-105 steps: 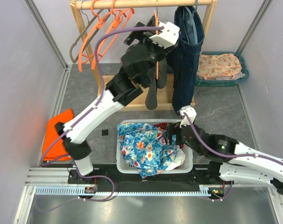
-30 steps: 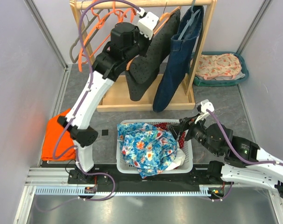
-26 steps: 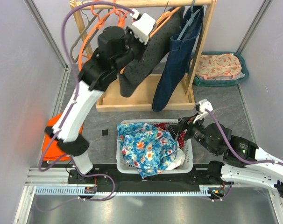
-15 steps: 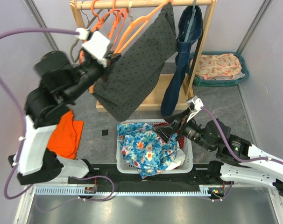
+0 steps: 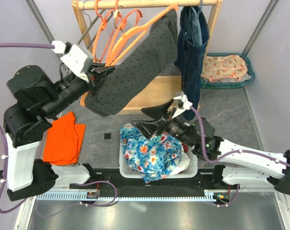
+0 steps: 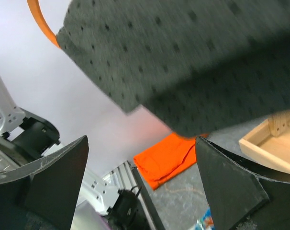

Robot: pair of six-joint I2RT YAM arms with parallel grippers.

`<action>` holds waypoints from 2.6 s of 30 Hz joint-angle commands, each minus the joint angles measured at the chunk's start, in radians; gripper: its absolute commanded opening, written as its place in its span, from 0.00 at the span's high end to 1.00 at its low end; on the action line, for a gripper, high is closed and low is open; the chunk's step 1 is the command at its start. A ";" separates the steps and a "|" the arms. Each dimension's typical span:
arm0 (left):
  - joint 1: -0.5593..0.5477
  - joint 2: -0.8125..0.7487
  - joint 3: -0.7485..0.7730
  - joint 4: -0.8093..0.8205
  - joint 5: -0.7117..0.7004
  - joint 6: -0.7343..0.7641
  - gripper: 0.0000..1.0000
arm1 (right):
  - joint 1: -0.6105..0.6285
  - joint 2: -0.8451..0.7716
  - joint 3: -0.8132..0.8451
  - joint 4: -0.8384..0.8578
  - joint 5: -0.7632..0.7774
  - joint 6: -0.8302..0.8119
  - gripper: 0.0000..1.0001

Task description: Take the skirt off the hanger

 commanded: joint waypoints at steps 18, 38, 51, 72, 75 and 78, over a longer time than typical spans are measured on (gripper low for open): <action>-0.002 -0.017 0.045 0.036 0.116 -0.097 0.98 | -0.157 0.290 0.081 0.398 -0.161 0.199 0.02; -0.002 -0.028 -0.050 0.039 0.104 -0.096 0.98 | -0.195 0.128 0.148 0.458 -0.151 0.135 0.30; -0.002 -0.016 -0.113 0.070 0.018 -0.068 0.98 | -0.196 -0.013 0.421 -0.027 -0.257 0.006 1.00; 0.168 0.270 -0.158 0.156 -0.264 -0.091 0.98 | -0.196 -0.117 1.036 -0.590 -0.454 -0.183 1.00; 0.180 0.288 -0.144 0.169 -0.255 -0.099 0.98 | -0.196 -0.122 1.030 -0.611 -0.441 -0.191 1.00; 0.182 0.311 -0.098 0.174 -0.247 -0.099 0.98 | -0.196 -0.114 1.009 -0.648 -0.426 -0.197 1.00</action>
